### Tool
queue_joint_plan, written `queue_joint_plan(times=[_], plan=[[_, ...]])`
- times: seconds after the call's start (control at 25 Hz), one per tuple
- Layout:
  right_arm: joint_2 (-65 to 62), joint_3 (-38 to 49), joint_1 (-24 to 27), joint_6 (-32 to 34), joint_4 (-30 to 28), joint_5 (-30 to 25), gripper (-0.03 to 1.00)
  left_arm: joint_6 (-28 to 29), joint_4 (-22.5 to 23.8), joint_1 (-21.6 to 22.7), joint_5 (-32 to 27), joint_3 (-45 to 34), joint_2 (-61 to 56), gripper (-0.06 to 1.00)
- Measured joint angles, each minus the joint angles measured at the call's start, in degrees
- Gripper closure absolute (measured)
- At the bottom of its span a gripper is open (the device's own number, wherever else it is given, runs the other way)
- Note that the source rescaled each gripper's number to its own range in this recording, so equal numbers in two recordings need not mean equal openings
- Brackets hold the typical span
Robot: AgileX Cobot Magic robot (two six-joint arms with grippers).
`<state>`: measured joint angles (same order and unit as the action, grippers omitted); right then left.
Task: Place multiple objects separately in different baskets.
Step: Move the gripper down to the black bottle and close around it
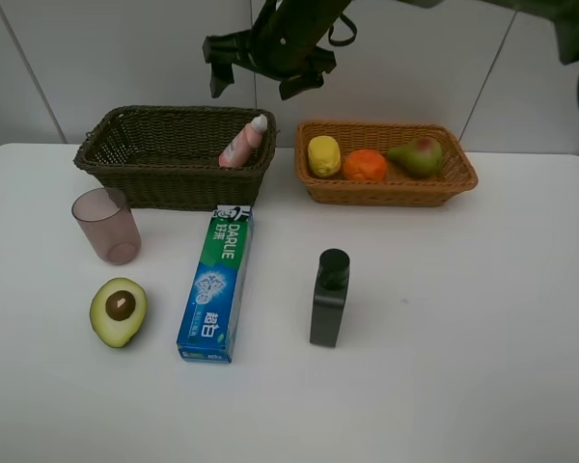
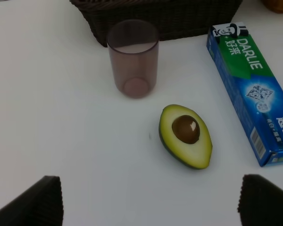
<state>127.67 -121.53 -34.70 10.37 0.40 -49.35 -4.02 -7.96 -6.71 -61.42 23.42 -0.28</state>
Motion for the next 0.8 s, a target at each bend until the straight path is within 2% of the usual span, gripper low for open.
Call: queue_joint_plan(times=[0.24, 0.4, 0.6, 0.8], plan=[[-2.94, -0.05, -4.29, 12.93, -13.11, -11.1, -0.03, 0.0, 0.0, 0.0, 0.0, 0.0, 0.0, -0.04], [-3.4, -0.04, -6.88, 18.23, -17.53, -18.88, -0.03, 0.0, 0.0, 0.0, 0.0, 0.0, 0.0, -0.04], [-4.33, 1.42, -9.56, 21.95, -18.57, -19.92, -0.03, 0.0, 0.0, 0.0, 0.0, 0.0, 0.0, -0.04], [-8.75, 8.88, -10.78, 26.89, -18.8, -20.04, -0.03, 0.0, 0.0, 0.0, 0.0, 0.0, 0.0, -0.04]])
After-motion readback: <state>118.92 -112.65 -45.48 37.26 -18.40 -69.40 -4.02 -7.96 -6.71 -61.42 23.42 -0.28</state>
